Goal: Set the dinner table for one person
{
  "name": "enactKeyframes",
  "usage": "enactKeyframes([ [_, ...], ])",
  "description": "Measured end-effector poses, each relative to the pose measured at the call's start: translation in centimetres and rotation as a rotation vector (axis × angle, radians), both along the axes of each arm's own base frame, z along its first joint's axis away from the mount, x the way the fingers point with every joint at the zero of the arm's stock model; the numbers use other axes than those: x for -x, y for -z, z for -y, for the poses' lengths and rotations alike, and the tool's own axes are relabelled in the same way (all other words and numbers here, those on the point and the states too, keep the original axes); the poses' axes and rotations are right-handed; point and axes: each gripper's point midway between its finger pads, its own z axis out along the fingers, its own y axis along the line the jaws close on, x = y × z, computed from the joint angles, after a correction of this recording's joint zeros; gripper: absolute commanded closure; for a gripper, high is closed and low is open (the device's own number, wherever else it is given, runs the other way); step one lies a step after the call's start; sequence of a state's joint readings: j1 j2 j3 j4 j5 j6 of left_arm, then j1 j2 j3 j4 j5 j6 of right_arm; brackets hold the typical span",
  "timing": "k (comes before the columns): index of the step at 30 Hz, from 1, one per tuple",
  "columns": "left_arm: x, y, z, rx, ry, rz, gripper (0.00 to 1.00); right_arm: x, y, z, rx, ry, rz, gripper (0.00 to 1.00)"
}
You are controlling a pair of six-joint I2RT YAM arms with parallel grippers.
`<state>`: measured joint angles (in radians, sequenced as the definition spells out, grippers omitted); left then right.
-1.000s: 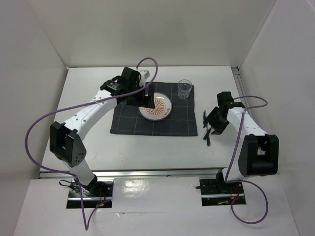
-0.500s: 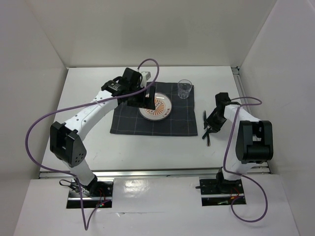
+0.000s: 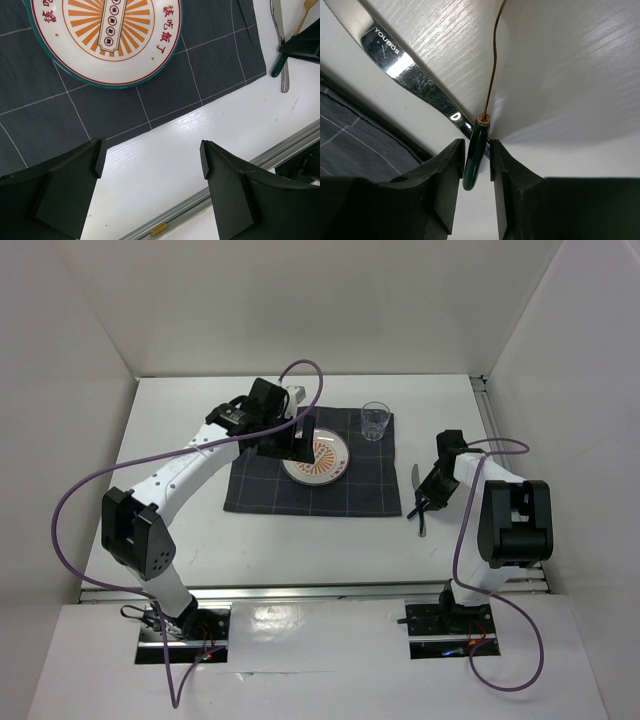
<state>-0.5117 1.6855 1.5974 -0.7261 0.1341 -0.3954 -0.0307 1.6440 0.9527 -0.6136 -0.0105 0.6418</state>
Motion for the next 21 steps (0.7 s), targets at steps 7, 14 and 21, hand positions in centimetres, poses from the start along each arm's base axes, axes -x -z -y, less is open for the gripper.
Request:
enactKeyframes([
  [7, 0.0, 0.1, -0.2, -0.008, -0.005, -0.002, 0.06, 0.0, 0.1, 0.1, 0.004, -0.004, -0.001, 0.79],
  [14, 0.0, 0.2, -0.3, -0.018, -0.011, -0.002, 0.06, -0.3, -0.2, 0.2, 0.012, -0.001, 0.005, 1.00],
  [21, -0.3, 0.4, -0.9, -0.044, -0.030, -0.005, 0.06, -1.3, -2.5, 1.0, 0.052, 0.005, 0.039, 1.00],
])
